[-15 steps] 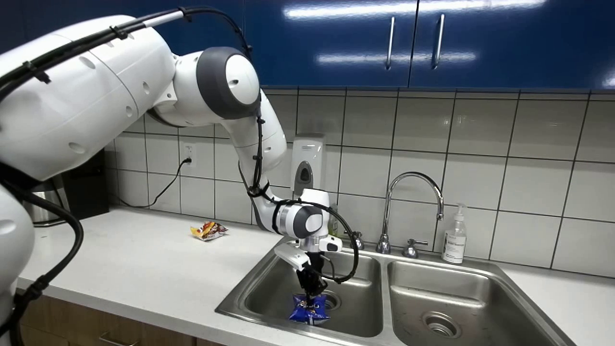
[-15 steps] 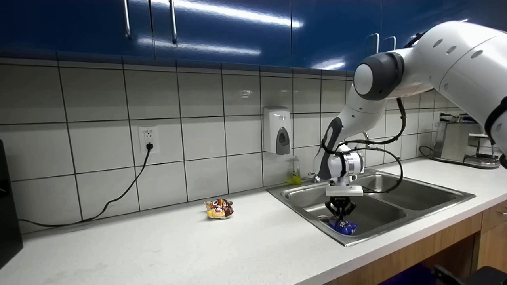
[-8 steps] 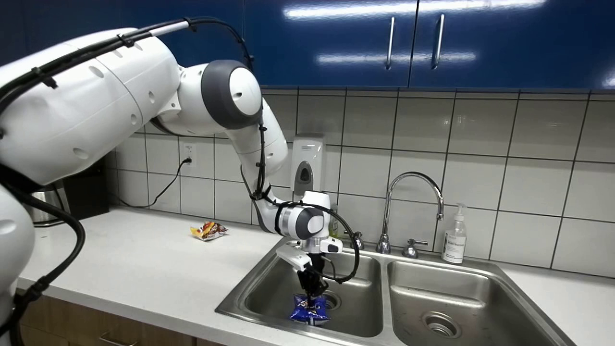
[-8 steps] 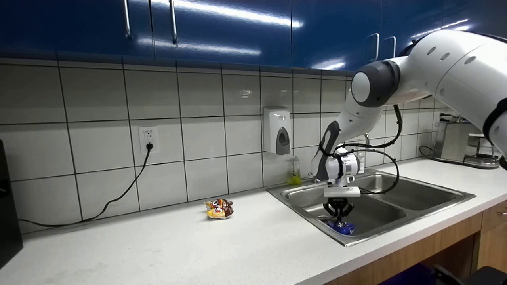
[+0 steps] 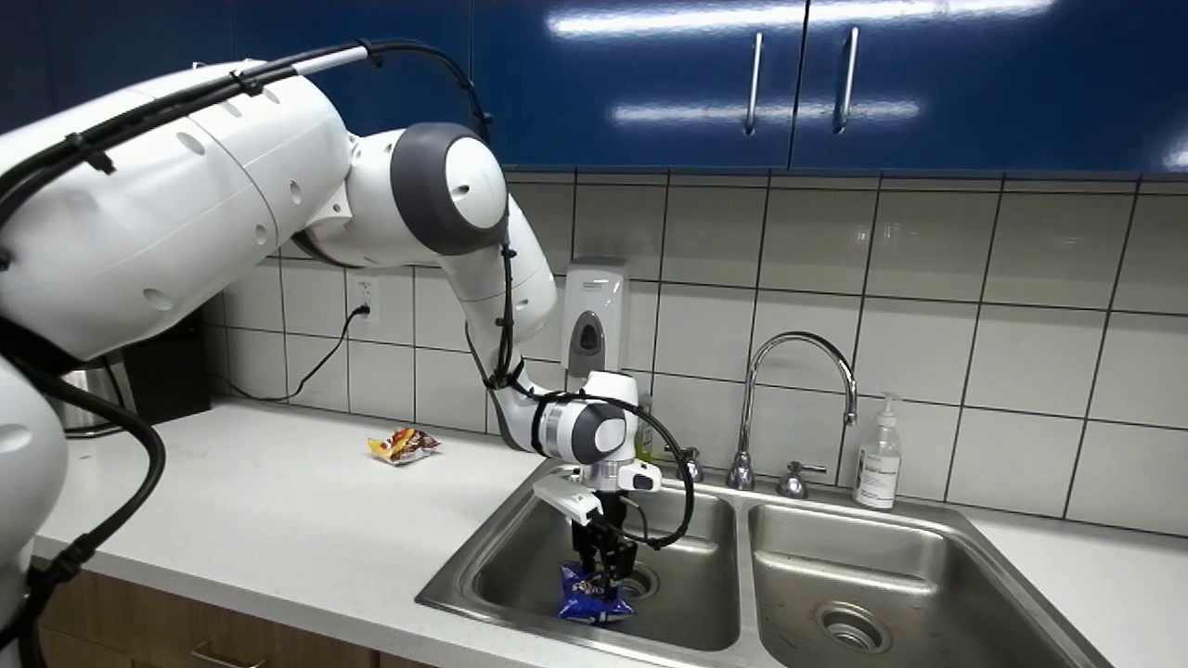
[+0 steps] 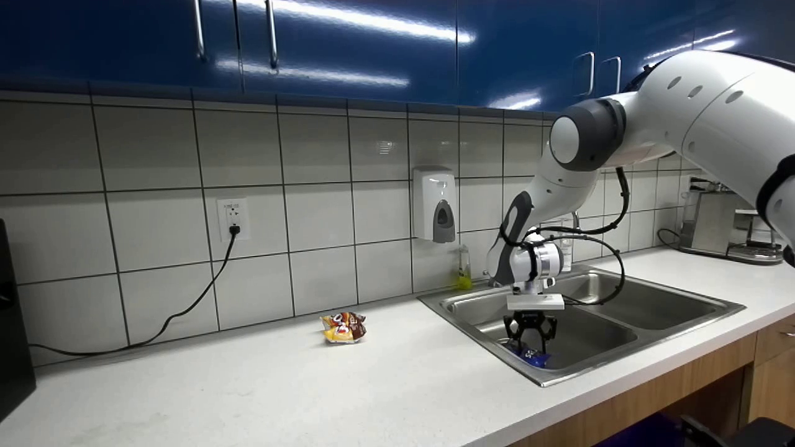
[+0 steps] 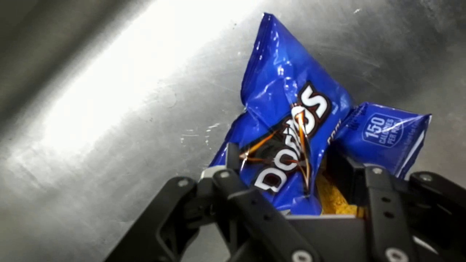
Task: Put the blue packet in the sink on the left.
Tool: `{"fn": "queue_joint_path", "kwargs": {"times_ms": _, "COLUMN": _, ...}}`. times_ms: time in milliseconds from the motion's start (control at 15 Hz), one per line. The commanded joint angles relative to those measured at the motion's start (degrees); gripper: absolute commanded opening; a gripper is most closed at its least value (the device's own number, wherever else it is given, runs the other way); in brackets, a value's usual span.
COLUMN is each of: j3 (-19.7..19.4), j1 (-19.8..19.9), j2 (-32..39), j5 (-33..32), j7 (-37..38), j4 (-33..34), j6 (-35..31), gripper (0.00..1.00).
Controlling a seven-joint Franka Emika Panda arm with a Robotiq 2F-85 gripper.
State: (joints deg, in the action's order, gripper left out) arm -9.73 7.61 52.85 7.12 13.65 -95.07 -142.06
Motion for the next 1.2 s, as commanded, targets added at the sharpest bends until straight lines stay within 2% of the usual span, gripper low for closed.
{"fn": "queue_joint_path", "kwargs": {"times_ms": 0, "j3": -0.01, "j1": -0.35, "j2": -3.87, "j5": -0.58, "j7": -0.42, "j4": -3.68, "j6": 0.17, "gripper": 0.95}}
{"fn": "queue_joint_path", "kwargs": {"times_ms": 67, "j3": 0.06, "j1": -0.49, "j2": -4.62, "j5": -0.55, "j7": -0.39, "j4": -4.39, "j6": 0.08, "gripper": 1.00}}
{"fn": "queue_joint_path", "kwargs": {"times_ms": 533, "j3": -0.07, "j1": -1.65, "j2": -11.11, "j5": -0.81, "j7": -0.23, "j4": -9.85, "j6": -0.31, "gripper": 1.00}}
{"fn": "queue_joint_path", "kwargs": {"times_ms": 1133, "j3": -0.16, "j1": -3.15, "j2": -23.08, "j5": -2.51, "j7": -1.16, "j4": -20.50, "j6": -1.71, "gripper": 1.00}}
